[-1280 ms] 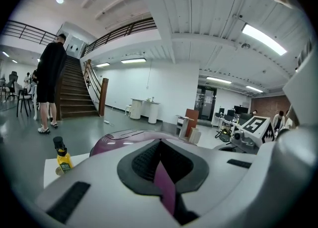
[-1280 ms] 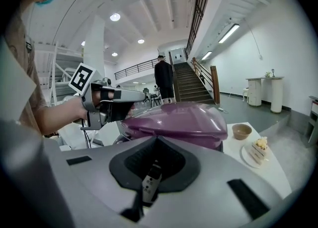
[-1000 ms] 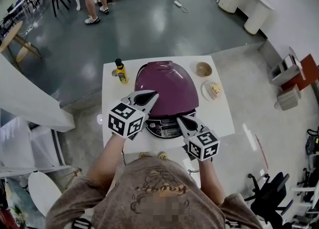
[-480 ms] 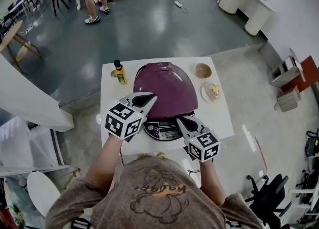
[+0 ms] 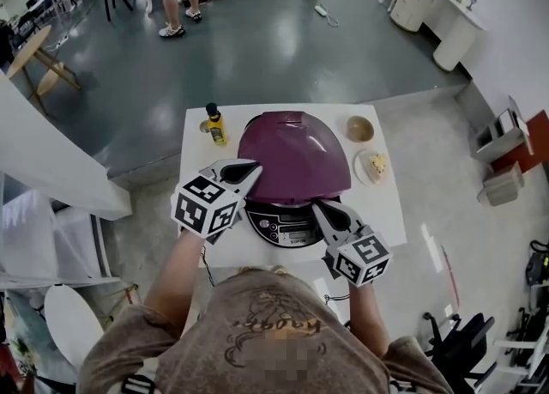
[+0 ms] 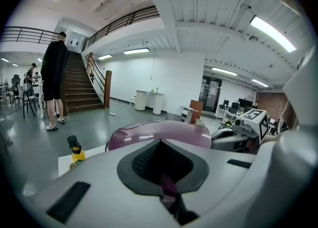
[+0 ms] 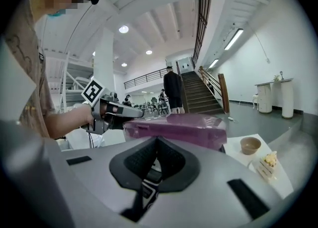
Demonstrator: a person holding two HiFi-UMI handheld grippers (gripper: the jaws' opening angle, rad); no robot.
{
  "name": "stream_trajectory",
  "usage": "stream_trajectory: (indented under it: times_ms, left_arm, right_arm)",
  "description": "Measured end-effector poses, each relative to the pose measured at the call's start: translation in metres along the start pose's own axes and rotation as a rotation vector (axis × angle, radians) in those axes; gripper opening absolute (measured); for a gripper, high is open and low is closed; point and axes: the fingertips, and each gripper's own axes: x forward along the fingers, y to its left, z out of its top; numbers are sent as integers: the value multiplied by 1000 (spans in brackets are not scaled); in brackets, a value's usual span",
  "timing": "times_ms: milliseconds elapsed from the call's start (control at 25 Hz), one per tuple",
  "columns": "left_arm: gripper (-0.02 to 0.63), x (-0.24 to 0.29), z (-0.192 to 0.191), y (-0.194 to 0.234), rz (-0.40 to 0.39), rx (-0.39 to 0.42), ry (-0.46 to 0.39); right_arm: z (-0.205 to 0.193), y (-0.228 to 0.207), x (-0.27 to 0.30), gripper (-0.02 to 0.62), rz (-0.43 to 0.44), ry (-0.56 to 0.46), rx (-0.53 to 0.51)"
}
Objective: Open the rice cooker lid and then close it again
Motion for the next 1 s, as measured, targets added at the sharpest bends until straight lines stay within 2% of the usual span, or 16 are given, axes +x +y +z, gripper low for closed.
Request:
stream_trajectory:
  times_ms: [160,360,680,1000]
  left_arm:
    - [20,-5,14,5,-3,-8,-42]
    - [20,-5,22,9,-6,6,-54]
    - [20,-9,37,14,-8,7,-103]
    - [20,-10,60,31,-15,-20,-162]
  right_arm:
    - [19,1,1,5,7,-59,-15]
    - [30,2,0,5,5,-108,-9]
    - [41,-2,2,5,-9,-138,-34]
    - [32,-3,16,5,10,-104,-8]
